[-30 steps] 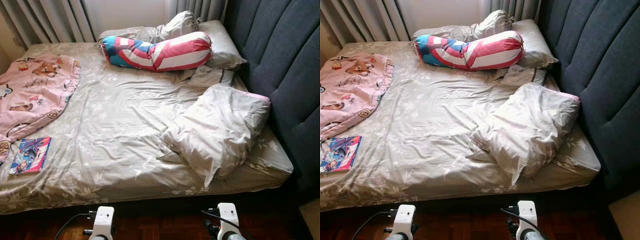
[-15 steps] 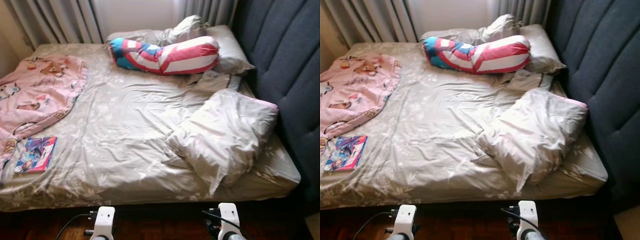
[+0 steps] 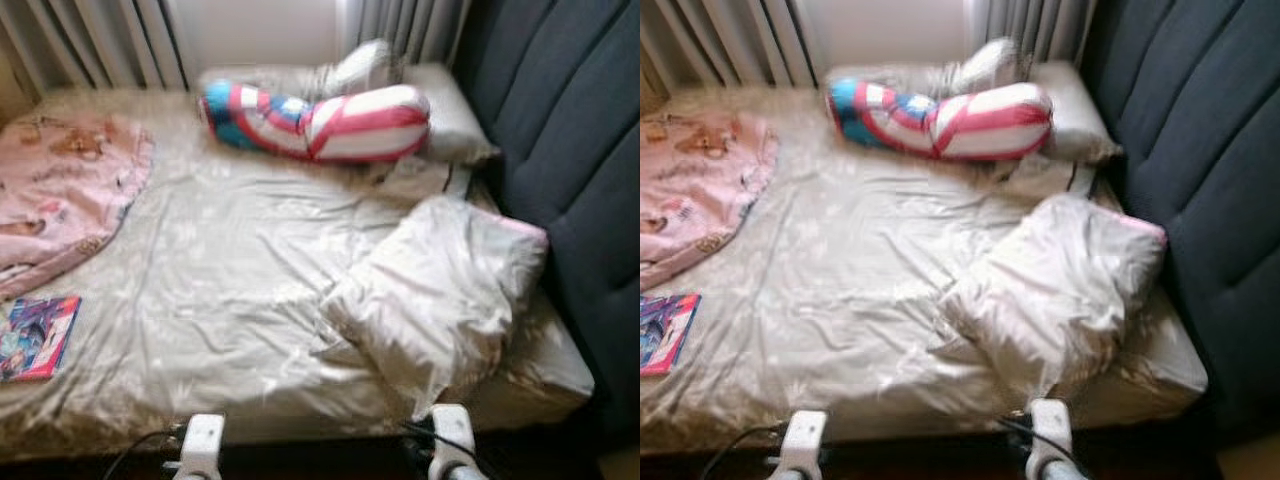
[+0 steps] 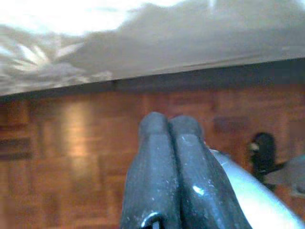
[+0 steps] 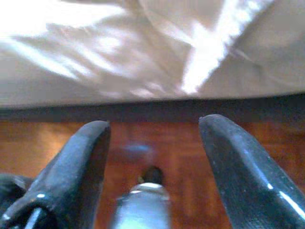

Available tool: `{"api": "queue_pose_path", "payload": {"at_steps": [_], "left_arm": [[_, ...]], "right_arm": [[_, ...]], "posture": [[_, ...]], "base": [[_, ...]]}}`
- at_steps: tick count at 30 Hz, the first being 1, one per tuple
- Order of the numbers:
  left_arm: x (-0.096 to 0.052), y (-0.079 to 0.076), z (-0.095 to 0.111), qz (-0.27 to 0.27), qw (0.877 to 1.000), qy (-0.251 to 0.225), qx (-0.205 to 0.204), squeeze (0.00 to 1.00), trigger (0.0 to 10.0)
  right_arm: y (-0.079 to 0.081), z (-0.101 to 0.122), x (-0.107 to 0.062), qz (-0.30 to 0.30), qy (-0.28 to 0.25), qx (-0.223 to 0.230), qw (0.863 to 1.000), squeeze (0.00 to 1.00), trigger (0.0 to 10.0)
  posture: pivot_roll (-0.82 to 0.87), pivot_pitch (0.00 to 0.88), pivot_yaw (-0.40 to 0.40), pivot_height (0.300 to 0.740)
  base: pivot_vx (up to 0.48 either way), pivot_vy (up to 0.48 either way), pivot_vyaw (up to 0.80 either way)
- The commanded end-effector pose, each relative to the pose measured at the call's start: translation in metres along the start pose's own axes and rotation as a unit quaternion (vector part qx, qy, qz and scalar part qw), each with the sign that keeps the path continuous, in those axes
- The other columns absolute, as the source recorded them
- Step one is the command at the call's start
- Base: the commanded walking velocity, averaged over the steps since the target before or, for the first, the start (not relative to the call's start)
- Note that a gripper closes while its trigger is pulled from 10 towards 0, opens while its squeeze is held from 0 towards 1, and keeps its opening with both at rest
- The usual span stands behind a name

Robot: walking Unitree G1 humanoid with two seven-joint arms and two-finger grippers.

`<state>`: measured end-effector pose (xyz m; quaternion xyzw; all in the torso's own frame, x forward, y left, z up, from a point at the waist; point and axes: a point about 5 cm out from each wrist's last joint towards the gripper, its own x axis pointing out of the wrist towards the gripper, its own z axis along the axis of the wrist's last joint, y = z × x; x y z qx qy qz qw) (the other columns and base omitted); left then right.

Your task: Clean up the room

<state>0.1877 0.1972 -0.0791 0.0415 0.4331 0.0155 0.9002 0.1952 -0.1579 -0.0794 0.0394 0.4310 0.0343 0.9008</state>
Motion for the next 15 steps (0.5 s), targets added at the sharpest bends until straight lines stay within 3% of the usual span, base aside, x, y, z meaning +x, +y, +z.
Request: {"api": "queue_pose_path", "payload": {"at_steps": [1, 6, 15], "left_arm": [[0.0007, -0.0076, 0.0015, -0.008, 1.000, -0.002, -0.005, 0.00, 10.0], [0.0007, -0.0071, 0.0013, -0.008, 1.000, -0.001, -0.004, 0.00, 10.0], [0.0005, -0.0058, 0.0015, -0.004, 1.000, -0.004, -0.006, 0.00, 10.0]], "right_arm": [[-0.0130, -0.0065, -0.0033, -0.018, 0.012, 0.001, 1.000, 0.00, 10.0], [-0.0129, -0.0065, -0.0033, -0.018, 0.012, 0.001, 1.000, 0.00, 10.0], [-0.0129, -0.0067, -0.0034, -0.019, 0.011, 0.002, 1.000, 0.00, 10.0]], "posture": [[-0.02, 0.065, -0.017, 0.740], [-0.02, 0.064, -0.016, 0.740], [-0.02, 0.067, -0.018, 0.740]], "base": [[0.274, 0.000, 0.00], [0.267, 0.000, 0.00], [0.000, 0.000, 0.00]]}}
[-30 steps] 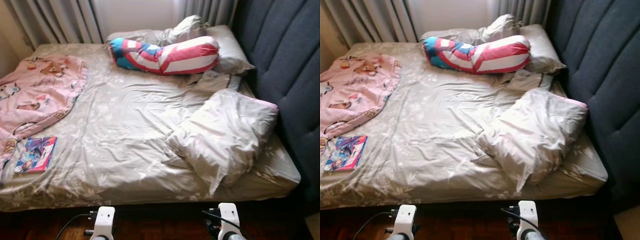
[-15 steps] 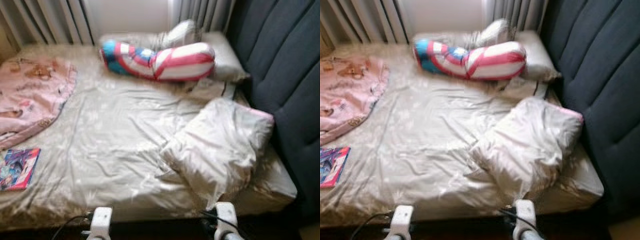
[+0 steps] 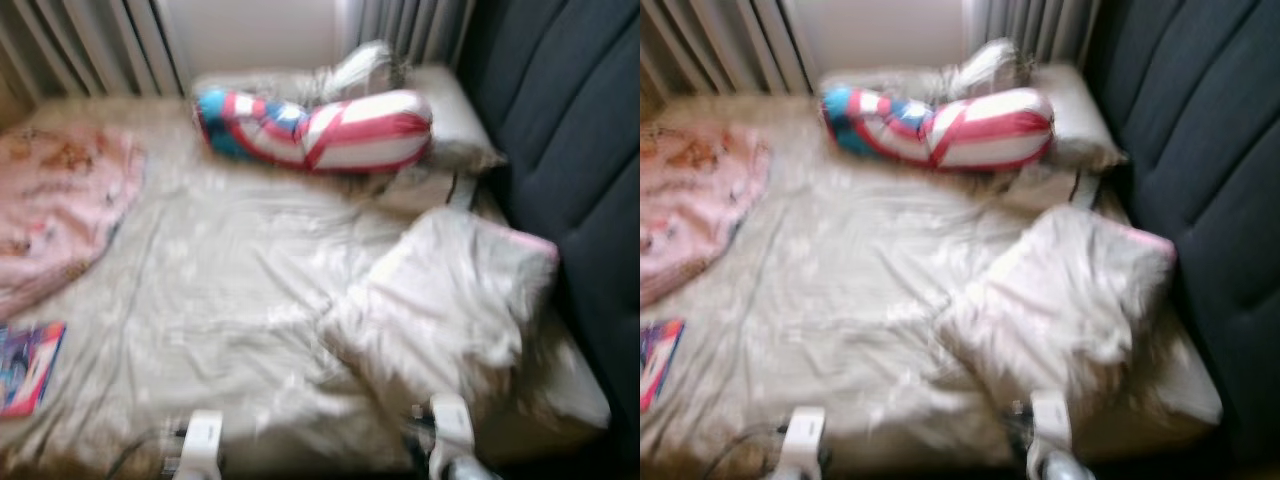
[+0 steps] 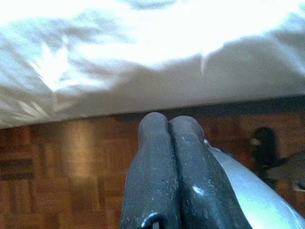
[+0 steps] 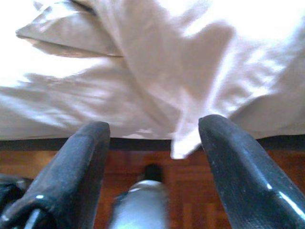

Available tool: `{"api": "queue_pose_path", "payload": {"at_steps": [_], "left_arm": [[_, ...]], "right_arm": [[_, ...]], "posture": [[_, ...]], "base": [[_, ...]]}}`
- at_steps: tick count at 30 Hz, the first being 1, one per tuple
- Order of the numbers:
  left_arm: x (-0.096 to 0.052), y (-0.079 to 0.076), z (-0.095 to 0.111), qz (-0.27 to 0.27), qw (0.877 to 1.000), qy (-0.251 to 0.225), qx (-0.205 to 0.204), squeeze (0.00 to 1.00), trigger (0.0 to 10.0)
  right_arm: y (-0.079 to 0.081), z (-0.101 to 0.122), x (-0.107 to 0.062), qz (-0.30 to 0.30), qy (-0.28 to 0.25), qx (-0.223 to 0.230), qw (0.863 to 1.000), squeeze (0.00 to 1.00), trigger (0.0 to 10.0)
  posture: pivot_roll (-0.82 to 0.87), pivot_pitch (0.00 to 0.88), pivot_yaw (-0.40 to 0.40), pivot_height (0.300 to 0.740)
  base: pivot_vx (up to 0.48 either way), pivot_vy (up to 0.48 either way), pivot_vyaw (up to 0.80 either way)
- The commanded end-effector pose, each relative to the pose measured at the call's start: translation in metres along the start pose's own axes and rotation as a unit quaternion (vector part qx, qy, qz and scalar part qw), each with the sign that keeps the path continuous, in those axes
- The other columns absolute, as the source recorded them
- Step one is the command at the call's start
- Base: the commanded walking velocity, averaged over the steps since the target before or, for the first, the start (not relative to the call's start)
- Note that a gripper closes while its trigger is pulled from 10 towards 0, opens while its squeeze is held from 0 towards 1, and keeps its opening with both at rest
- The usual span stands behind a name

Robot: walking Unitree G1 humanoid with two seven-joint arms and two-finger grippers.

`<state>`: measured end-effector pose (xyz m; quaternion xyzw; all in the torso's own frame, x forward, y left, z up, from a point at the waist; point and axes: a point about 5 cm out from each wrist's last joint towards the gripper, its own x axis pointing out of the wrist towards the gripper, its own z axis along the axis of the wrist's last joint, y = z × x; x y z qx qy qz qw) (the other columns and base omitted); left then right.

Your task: Clean up the room

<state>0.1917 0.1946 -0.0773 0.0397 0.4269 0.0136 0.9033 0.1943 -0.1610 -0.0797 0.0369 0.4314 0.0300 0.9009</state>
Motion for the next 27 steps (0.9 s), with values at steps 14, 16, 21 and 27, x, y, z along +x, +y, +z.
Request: {"api": "queue_pose_path", "payload": {"at_steps": [14, 16, 21, 27], "left_arm": [[-0.0007, -0.0037, -0.0039, -0.001, 1.000, 0.004, -0.003, 0.00, 10.0], [-0.0007, -0.0038, -0.0041, -0.001, 1.000, 0.004, -0.003, 0.00, 10.0], [-0.0008, -0.0038, -0.0045, -0.001, 1.000, 0.005, -0.002, 0.00, 10.0], [-0.0008, -0.0039, -0.0046, -0.002, 1.000, 0.005, 0.000, 0.00, 10.0]], "right_arm": [[-0.0102, -0.0063, -0.0029, -0.013, 0.007, 0.004, 1.000, 0.00, 10.0], [-0.0103, -0.0063, -0.0030, -0.013, 0.007, 0.004, 1.000, 0.00, 10.0], [-0.0104, -0.0066, -0.0030, -0.013, 0.008, 0.003, 1.000, 0.00, 10.0], [-0.0104, -0.0065, -0.0030, -0.013, 0.009, 0.002, 1.000, 0.00, 10.0]], "posture": [[-0.02, 0.070, -0.018, 0.740], [-0.02, 0.070, -0.018, 0.740], [-0.02, 0.072, -0.018, 0.740], [-0.02, 0.072, -0.018, 0.740]], "base": [[0.000, 0.000, 0.00], [0.000, 0.000, 0.00], [0.000, 0.000, 0.00], [0.000, 0.000, 0.00]]}}
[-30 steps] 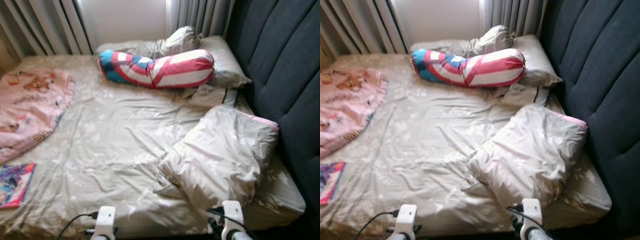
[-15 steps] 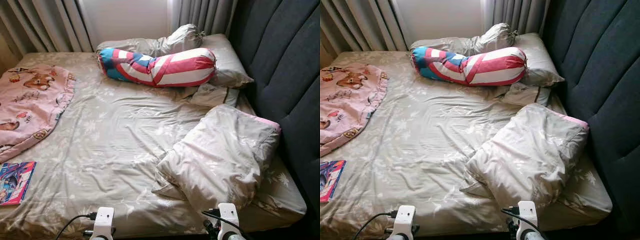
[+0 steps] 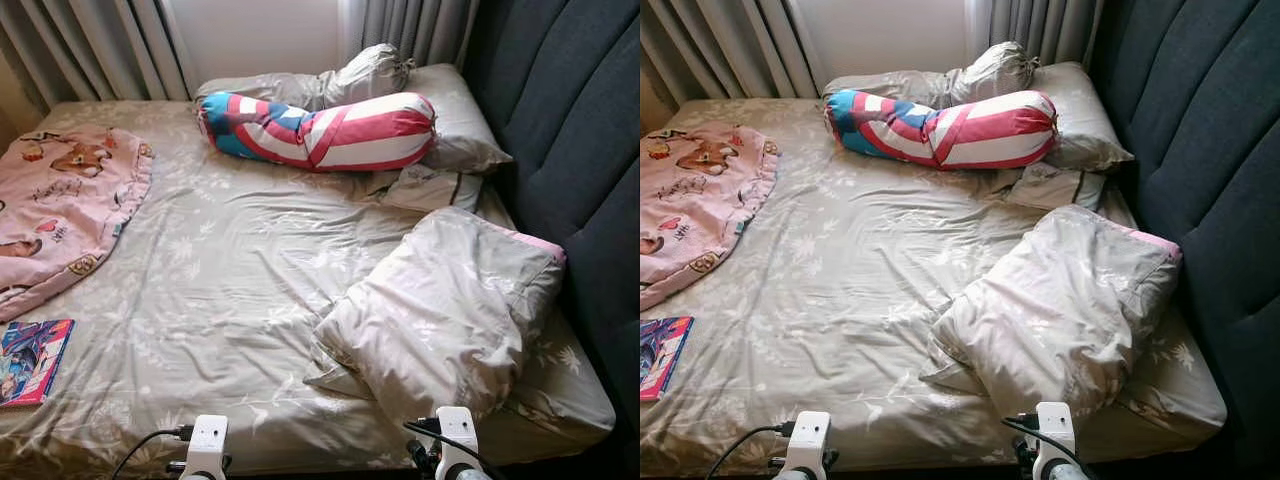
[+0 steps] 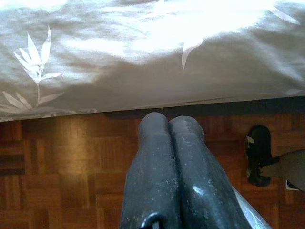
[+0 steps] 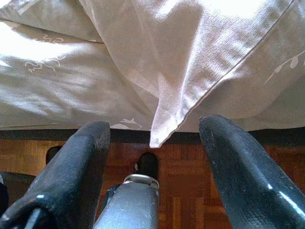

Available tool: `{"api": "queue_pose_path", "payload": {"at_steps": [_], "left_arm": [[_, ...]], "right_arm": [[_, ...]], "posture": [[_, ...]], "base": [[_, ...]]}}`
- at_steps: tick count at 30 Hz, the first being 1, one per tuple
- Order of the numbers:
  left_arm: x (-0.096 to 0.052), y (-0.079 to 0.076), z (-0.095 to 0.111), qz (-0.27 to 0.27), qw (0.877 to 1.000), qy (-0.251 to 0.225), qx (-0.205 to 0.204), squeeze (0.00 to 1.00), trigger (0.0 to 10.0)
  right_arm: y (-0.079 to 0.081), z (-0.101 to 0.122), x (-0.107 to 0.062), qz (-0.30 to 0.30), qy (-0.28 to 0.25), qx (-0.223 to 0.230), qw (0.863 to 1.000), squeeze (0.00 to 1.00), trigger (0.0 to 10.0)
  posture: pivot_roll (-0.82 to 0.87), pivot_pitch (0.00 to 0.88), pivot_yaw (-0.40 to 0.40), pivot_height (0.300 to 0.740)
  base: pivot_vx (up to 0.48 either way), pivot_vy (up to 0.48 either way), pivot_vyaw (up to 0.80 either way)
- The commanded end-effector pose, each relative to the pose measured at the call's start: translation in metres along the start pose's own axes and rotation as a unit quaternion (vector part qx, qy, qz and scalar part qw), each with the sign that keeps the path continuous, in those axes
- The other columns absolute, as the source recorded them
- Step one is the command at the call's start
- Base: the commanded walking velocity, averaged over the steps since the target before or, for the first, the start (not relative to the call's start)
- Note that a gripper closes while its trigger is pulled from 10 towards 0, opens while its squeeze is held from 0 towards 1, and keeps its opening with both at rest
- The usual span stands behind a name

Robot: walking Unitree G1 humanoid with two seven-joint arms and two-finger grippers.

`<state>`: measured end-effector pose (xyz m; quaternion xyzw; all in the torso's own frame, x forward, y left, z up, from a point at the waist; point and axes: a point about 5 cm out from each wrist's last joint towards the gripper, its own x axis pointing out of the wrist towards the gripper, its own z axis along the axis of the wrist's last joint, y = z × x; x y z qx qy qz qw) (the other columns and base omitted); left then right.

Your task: Clean up the room

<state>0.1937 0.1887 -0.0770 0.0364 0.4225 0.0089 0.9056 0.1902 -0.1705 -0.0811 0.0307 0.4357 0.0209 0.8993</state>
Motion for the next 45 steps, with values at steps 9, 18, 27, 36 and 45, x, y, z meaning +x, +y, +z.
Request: {"api": "queue_pose_path", "payload": {"at_steps": [9, 18, 27, 36, 45], "left_arm": [[-0.002, 0.002, -0.007, 0.006, 1.000, 0.008, -0.003, 0.00, 10.0], [-0.003, 0.005, -0.009, 0.012, 1.000, 0.007, -0.009, 0.00, 10.0], [-0.003, 0.011, -0.001, 0.027, 0.999, -0.031, -0.027, 0.00, 10.0], [0.001, 0.010, 0.048, 0.028, 0.988, -0.146, -0.038, 0.00, 10.0], [-0.012, 0.016, 0.071, 0.028, 0.962, -0.268, -0.036, 0.00, 10.0]], "right_arm": [[-0.002, 0.001, -0.001, -0.019, -0.027, 0.018, 0.999, 0.00, 10.0], [-0.004, 0.012, -0.004, -0.030, -0.107, 0.046, 0.993, 0.00, 10.0], [-0.004, 0.012, -0.007, -0.021, -0.134, 0.040, 0.990, 0.00, 10.0], [-0.005, 0.010, -0.009, -0.017, -0.142, 0.042, 0.989, 0.00, 10.0], [-0.007, 0.017, -0.013, -0.025, -0.186, 0.013, 0.982, 0.00, 10.0]], "posture": [[-0.02, 0.073, -0.020, 0.740], [-0.03, 0.071, -0.027, 0.740], [-0.05, 0.059, -0.033, 0.740], [-0.05, 0.046, -0.041, 0.740], [-0.07, 0.035, -0.041, 0.740]], "base": [[0.000, 0.000, 0.00], [0.000, 0.000, 0.00], [0.000, 0.000, 0.00], [0.000, 0.000, 0.00], [0.000, 0.000, 0.00]]}}
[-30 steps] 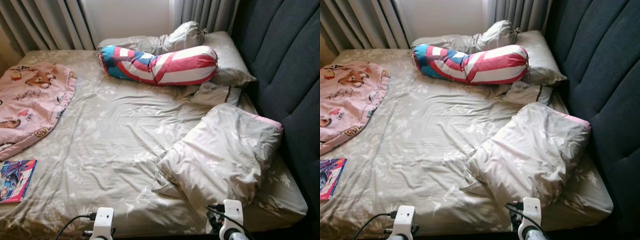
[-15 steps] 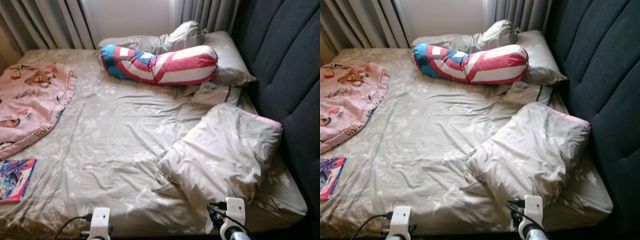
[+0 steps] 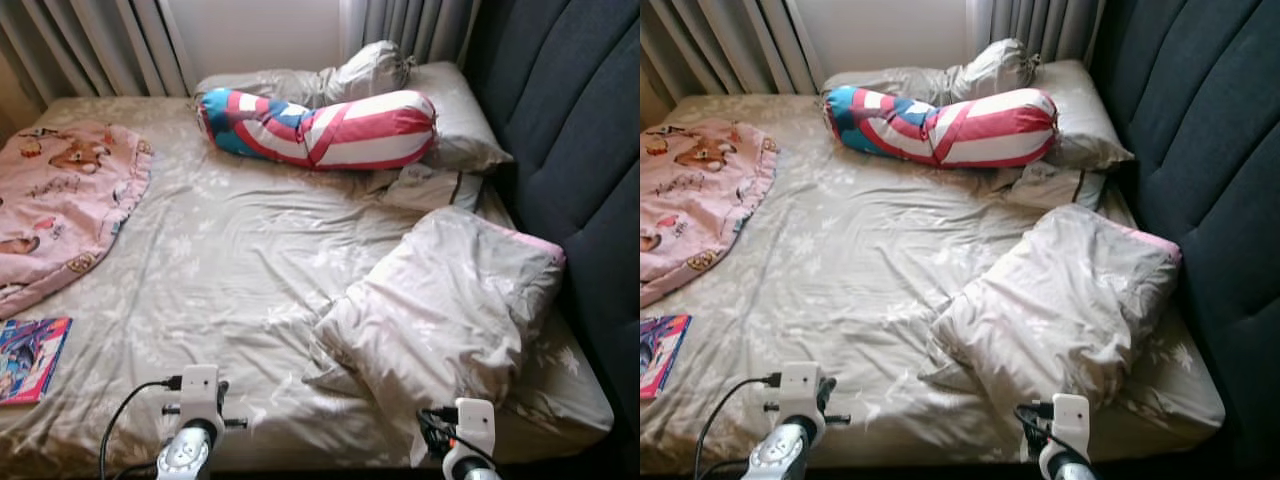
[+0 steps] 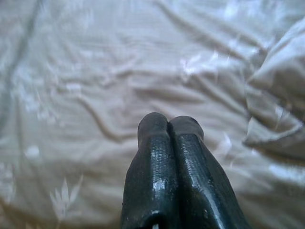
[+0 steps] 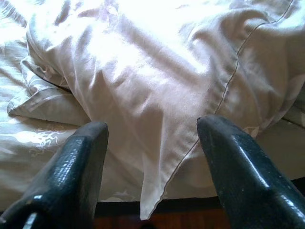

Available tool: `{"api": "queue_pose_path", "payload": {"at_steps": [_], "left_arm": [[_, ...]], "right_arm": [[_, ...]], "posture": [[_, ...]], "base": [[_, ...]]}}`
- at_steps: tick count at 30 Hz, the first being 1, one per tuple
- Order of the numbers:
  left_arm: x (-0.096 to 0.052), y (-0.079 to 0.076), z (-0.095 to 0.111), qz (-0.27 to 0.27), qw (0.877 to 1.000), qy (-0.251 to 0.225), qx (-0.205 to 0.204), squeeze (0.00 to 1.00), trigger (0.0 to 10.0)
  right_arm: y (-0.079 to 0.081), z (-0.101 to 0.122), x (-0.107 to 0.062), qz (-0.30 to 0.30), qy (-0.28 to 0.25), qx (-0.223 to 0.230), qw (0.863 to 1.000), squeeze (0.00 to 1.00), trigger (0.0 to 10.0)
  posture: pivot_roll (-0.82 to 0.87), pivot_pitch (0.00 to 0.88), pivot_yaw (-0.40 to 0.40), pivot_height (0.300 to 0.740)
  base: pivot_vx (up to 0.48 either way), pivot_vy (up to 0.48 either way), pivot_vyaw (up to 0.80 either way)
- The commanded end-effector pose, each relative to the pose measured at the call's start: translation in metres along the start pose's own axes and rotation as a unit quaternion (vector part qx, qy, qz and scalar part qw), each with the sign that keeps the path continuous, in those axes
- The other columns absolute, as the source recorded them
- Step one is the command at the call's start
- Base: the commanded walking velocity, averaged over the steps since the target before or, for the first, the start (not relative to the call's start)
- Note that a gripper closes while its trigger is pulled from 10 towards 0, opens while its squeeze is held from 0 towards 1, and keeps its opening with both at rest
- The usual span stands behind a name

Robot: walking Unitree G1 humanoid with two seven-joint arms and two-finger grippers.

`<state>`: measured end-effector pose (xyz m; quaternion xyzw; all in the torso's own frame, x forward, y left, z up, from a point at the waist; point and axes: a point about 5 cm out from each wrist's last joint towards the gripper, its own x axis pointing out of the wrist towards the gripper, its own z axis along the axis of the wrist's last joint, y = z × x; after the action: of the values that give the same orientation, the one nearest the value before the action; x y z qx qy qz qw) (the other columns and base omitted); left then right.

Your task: Clean up the room

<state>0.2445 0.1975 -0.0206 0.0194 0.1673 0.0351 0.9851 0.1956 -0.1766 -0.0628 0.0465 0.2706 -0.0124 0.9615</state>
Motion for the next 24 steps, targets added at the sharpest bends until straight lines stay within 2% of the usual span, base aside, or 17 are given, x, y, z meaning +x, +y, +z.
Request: {"api": "queue_pose_path", "payload": {"at_steps": [1, 3, 9, 12, 15, 17, 20, 24], "left_arm": [[-0.007, 0.007, 0.003, 0.008, 0.999, -0.034, -0.001, 0.00, 10.0], [-0.009, 0.010, 0.008, 0.010, 0.998, -0.055, 0.002, 0.00, 10.0], [-0.014, 0.013, 0.019, 0.015, 0.995, -0.098, 0.011, 0.00, 10.0], [-0.022, 0.014, 0.031, 0.013, 0.990, -0.139, 0.020, 0.00, 10.0], [-0.034, 0.016, 0.035, 0.019, 0.987, -0.156, 0.023, 0.00, 10.0], [-0.045, 0.018, 0.035, 0.021, 0.986, -0.161, 0.025, 0.00, 10.0], [-0.052, 0.019, 0.034, 0.020, 0.986, -0.161, 0.031, 0.00, 10.0], [-0.051, 0.022, 0.036, 0.025, 0.987, -0.157, 0.030, 0.00, 10.0]], "right_arm": [[0.005, 0.061, 0.017, 0.001, -0.146, -0.036, 0.989, 0.00, 10.0], [0.009, 0.088, 0.018, 0.005, -0.216, -0.046, 0.975, 0.00, 10.0], [0.010, 0.097, 0.009, 0.001, -0.260, -0.054, 0.964, 0.00, 10.0], [0.008, 0.105, 0.003, 0.007, -0.286, -0.069, 0.956, 0.00, 10.0], [0.003, 0.103, -0.009, -0.004, -0.293, -0.064, 0.954, 0.00, 10.0], [-0.005, 0.092, -0.024, -0.018, -0.282, -0.062, 0.957, 0.00, 10.0], [-0.013, 0.085, -0.036, -0.033, -0.276, -0.063, 0.959, 0.00, 10.0], [-0.020, 0.076, -0.049, -0.051, -0.264, -0.053, 0.962, 0.00, 10.0]], "posture": [[-0.08, 0.038, -0.043, 0.740], [-0.08, 0.036, -0.045, 0.740], [-0.08, 0.047, -0.047, 0.740], [-0.09, 0.063, -0.048, 0.740], [-0.10, 0.069, -0.050, 0.740], [-0.10, 0.074, -0.048, 0.740], [-0.11, 0.086, -0.047, 0.740], [-0.11, 0.088, -0.043, 0.740]], "base": [[0.000, 0.000, 0.00], [0.000, 0.000, 0.00], [0.000, 0.000, 0.00], [0.000, 0.000, 0.00], [0.000, 0.000, 0.00], [0.000, 0.000, 0.00], [0.000, 0.000, 0.00], [0.000, 0.000, 0.00]]}}
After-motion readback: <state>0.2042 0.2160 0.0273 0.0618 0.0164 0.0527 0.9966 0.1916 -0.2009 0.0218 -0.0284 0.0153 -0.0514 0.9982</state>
